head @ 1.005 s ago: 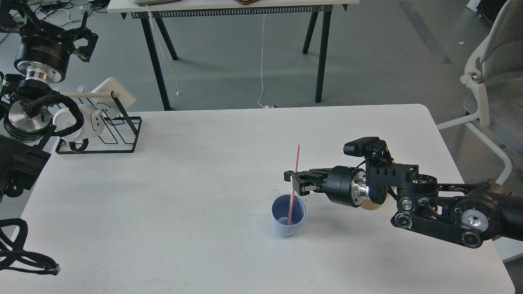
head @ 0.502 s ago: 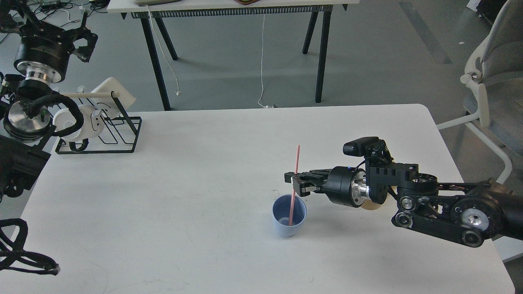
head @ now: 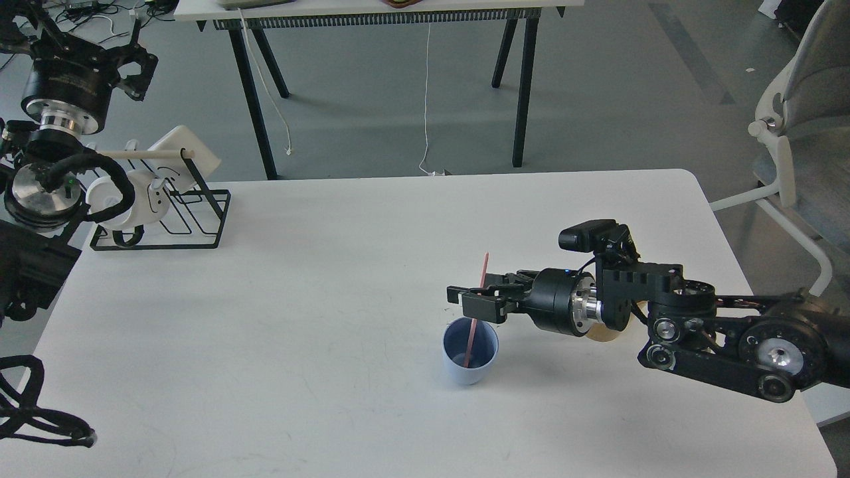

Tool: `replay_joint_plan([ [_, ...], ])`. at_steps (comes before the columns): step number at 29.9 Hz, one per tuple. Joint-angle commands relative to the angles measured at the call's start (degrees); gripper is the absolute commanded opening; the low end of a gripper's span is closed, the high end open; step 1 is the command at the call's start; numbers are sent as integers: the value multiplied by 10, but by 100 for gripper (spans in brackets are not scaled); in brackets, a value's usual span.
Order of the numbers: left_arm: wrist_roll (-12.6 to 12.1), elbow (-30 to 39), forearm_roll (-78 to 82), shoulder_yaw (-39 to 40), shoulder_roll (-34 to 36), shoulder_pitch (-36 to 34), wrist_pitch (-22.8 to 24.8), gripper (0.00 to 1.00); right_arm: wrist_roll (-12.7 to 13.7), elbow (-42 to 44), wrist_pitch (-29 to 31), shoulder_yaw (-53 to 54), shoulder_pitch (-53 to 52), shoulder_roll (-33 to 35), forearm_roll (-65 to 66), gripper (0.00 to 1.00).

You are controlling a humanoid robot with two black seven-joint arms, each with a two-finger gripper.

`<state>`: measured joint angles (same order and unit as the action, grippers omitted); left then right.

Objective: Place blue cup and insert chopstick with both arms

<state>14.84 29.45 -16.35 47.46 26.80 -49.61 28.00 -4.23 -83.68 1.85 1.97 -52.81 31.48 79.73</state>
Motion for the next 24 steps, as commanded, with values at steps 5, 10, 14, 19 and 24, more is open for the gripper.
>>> replay_joint_plan([
  [5, 0, 0, 0, 0, 0, 0, 0, 100, -34, 3, -1, 139, 3, 33, -65, 96],
  [10, -1, 0, 0, 0, 1, 0, 0, 100, -32, 8, -1, 275, 4, 44, -287, 99],
  [14, -2, 0, 0, 0, 0, 0, 0, 100, -33, 52, 0, 371, 4, 47, -387, 99],
  [19, -2, -1, 0, 0, -3, 0, 0, 100, -59, 138, 52, 472, 5, 40, -487, 99],
  [24, -3, -11, 0, -1, -8, 0, 0, 100, -59, 229, 143, 525, 5, 38, -622, 99],
])
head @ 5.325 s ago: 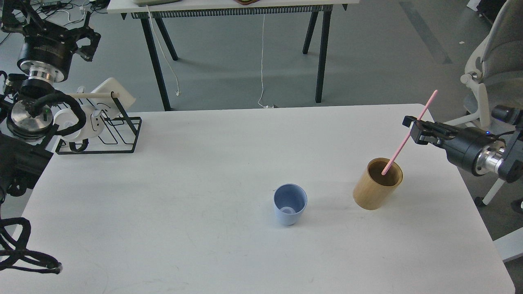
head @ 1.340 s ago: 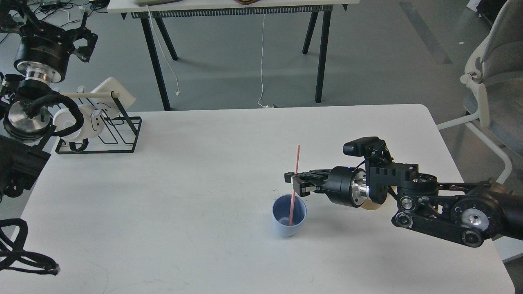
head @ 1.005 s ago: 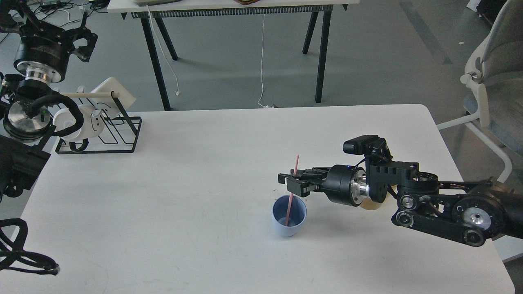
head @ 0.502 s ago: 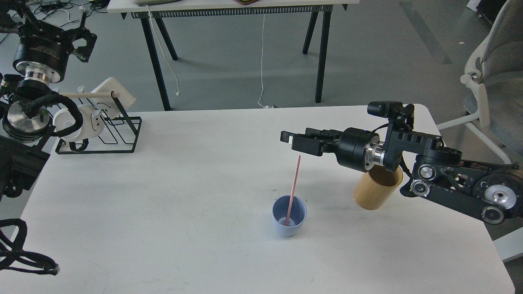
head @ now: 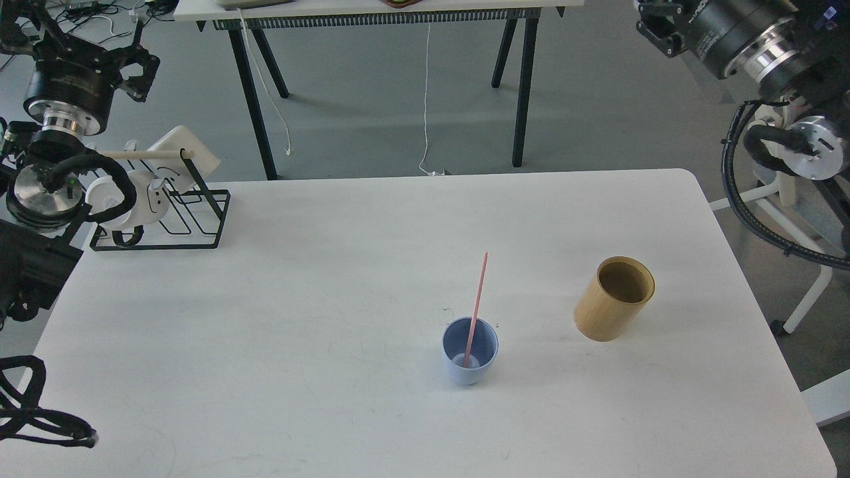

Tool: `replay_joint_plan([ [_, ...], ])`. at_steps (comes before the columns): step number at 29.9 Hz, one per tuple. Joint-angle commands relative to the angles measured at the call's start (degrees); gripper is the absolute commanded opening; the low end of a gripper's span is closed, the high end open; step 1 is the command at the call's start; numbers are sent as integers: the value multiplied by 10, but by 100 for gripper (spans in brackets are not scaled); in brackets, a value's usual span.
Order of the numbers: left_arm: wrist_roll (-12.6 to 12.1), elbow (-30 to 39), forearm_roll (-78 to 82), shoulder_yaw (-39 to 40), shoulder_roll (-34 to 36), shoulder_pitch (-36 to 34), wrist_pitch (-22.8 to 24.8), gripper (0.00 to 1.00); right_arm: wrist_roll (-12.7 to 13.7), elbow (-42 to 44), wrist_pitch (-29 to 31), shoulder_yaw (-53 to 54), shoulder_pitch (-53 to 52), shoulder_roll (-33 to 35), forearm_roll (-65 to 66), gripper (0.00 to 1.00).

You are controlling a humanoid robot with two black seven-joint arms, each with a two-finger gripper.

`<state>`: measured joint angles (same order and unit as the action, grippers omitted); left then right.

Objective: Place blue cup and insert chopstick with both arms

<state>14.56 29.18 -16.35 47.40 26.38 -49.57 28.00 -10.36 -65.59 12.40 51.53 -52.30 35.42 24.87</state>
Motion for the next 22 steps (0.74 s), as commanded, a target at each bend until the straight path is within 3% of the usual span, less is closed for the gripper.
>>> replay_joint_plan([
  [1, -1, -11, 0, 0, -5, 0, 0, 100, 4, 63, 41, 37, 2, -3, -108, 99],
  [8, 1, -24, 1, -2, -26, 0, 0, 100, 3, 182, 51, 43, 10, -49, -314, 99],
  [14, 3, -24, 2, -2, -27, 5, 0, 100, 5, 329, 156, 57, 12, -121, -331, 99],
  [18, 2, -23, 2, -2, -27, 5, 0, 100, 5, 426, 156, 85, 8, -182, -342, 99],
  [22, 3, -18, 2, -2, -28, 5, 0, 100, 5, 434, 156, 81, 5, -191, -341, 99],
])
